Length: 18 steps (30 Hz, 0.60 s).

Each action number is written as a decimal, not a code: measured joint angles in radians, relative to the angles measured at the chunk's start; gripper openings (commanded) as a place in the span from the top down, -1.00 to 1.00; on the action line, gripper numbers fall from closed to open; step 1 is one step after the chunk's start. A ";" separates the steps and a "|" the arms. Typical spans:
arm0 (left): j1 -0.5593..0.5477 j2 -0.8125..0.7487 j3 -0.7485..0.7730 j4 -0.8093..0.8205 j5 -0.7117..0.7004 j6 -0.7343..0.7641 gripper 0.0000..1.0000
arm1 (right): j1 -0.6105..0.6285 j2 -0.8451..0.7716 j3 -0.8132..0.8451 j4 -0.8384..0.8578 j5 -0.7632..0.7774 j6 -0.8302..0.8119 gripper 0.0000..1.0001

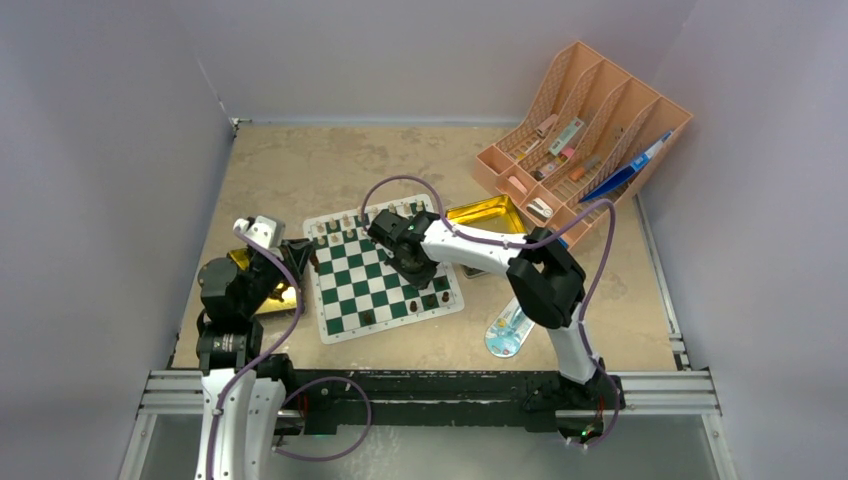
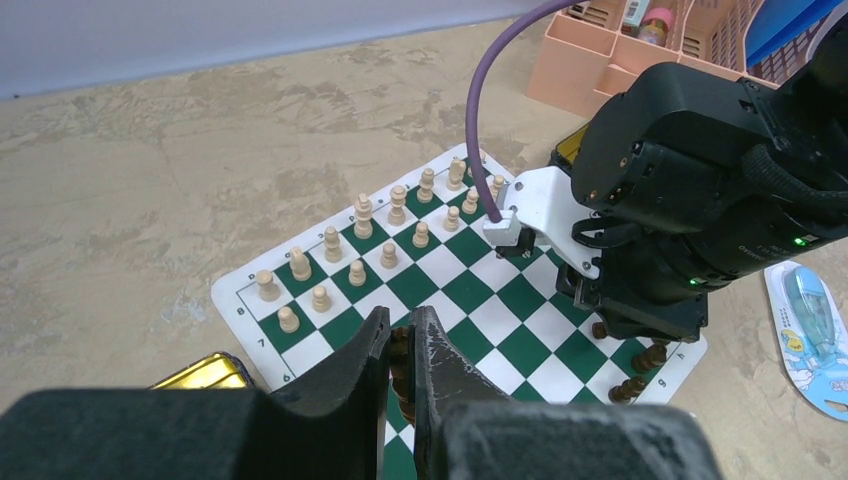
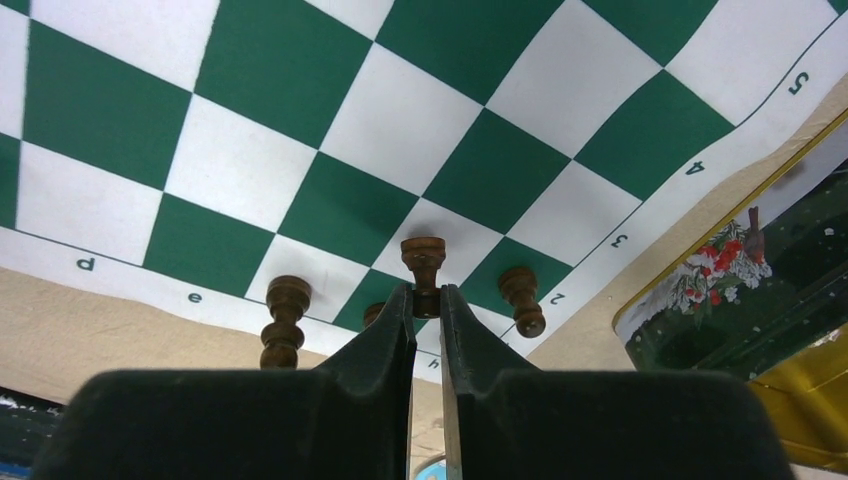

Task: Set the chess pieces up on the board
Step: Place the chess piece on the chessboard.

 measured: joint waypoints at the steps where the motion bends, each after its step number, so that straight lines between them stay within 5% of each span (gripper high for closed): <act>1: 0.000 -0.001 0.000 -0.001 -0.001 0.000 1.00 | 0.000 0.005 0.003 0.000 0.000 0.000 0.79; 18: -0.002 -0.006 0.000 -0.013 -0.004 0.000 1.00 | 0.005 0.014 0.025 -0.067 0.027 0.023 0.79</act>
